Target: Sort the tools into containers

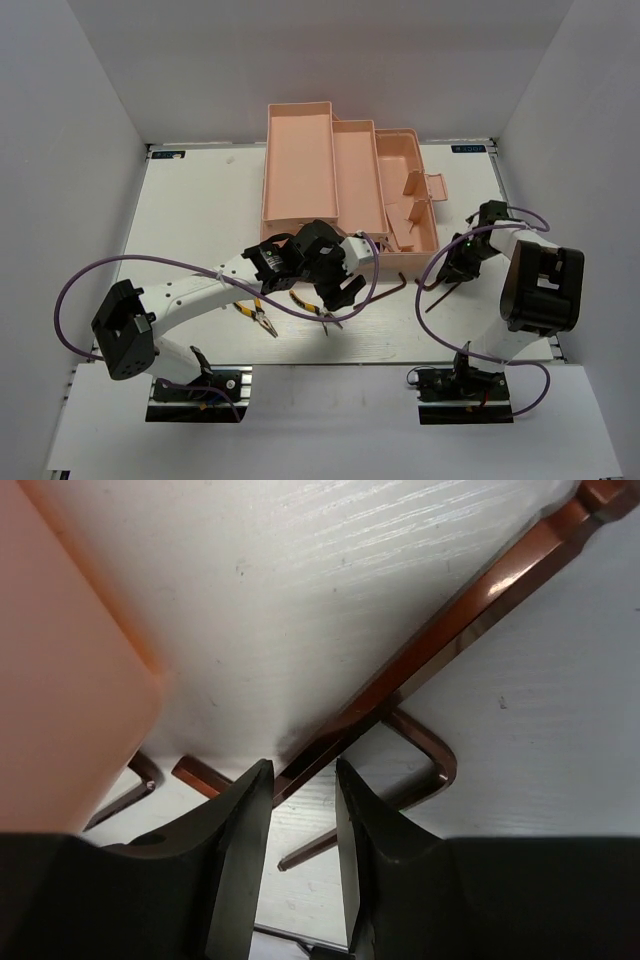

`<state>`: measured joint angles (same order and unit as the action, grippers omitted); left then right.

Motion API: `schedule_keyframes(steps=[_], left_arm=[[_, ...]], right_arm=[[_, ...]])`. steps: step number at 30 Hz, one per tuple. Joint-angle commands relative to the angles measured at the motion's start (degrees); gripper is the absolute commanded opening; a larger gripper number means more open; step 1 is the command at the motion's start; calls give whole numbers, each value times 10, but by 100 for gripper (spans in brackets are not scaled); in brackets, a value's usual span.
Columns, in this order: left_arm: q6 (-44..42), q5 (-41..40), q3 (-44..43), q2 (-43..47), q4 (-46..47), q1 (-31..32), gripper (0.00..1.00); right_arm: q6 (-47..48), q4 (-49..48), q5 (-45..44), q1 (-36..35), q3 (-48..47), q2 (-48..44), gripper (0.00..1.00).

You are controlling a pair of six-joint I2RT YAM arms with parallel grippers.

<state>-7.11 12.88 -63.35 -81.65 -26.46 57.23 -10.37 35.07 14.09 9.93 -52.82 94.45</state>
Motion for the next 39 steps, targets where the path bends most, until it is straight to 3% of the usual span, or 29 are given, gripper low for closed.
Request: schedule_keyframes(steps=[1, 8, 14, 19, 24, 32, 39], left_arm=[[-6, 0, 1, 10, 6, 2, 83], [-6, 0, 1, 10, 6, 2, 83], [-6, -5, 1, 10, 1, 2, 83], [-6, -5, 1, 10, 1, 2, 83], [-6, -5, 1, 10, 1, 2, 83], [-6, -10, 1, 10, 1, 2, 83], [-6, -15, 1, 4, 1, 2, 83]], right_arm=[[-26, -8, -56, -12, -17, 3, 38], [-49, -47, -106, -36, 0, -15, 38], [-69, -42, -228, -53, -18, 5, 35], [-75, -44, -262, -53, -19, 8, 34], [-69, -43, -246, -55, -25, 25, 31], [-65, -36, -188, -56, -33, 49, 2], [-68, -28, -120, -51, -46, 32, 0]])
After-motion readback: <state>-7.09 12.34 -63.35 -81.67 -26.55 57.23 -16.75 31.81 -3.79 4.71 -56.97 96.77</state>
